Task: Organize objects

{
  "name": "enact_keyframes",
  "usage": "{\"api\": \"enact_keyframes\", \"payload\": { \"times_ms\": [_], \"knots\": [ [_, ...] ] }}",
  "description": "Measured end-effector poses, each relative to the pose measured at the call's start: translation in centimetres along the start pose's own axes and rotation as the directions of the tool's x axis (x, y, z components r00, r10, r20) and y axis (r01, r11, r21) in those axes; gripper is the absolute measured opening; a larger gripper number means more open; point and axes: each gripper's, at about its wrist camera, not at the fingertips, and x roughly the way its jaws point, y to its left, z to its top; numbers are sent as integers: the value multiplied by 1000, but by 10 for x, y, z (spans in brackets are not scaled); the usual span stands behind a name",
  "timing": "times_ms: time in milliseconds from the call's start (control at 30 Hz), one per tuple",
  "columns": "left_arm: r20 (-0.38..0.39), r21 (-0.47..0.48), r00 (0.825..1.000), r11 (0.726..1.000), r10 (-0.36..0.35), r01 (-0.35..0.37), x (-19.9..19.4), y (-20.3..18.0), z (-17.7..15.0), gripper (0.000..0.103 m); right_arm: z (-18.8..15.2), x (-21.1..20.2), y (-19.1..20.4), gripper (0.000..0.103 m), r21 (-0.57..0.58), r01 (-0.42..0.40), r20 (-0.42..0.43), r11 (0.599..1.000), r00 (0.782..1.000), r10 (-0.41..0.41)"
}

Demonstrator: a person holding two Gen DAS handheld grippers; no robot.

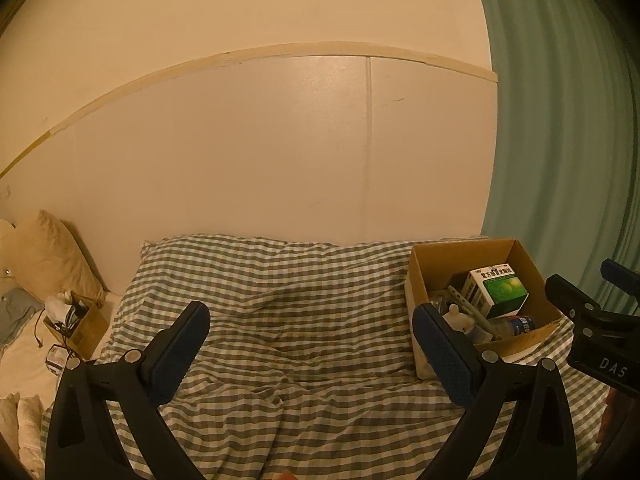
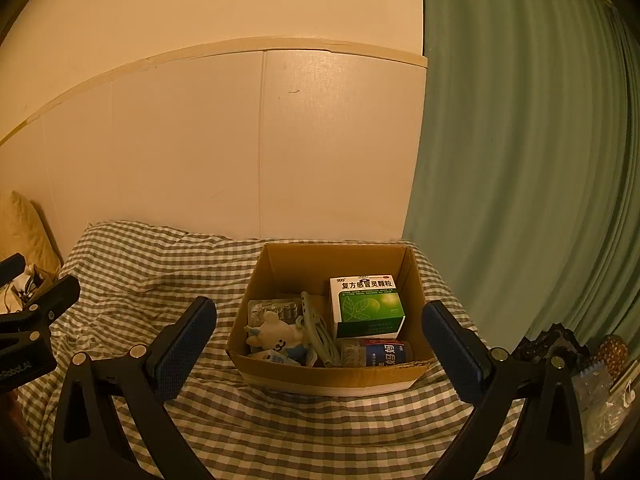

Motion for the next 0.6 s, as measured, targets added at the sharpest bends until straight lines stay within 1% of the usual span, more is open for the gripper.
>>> {"api": "enact_keyframes", "payload": {
  "times_ms": [267, 600],
  "knots": [
    [12, 15, 1000, 1000, 11, -11, -1, 0, 0, 103, 0, 1, 1, 103, -5, -6, -1, 1000, 1000, 6],
    [10, 20, 1000, 1000, 5, -5, -1, -3, -1, 103, -1, 3, 0, 103, -13, -11, -3, 1000, 1000, 11]
  ]
}}
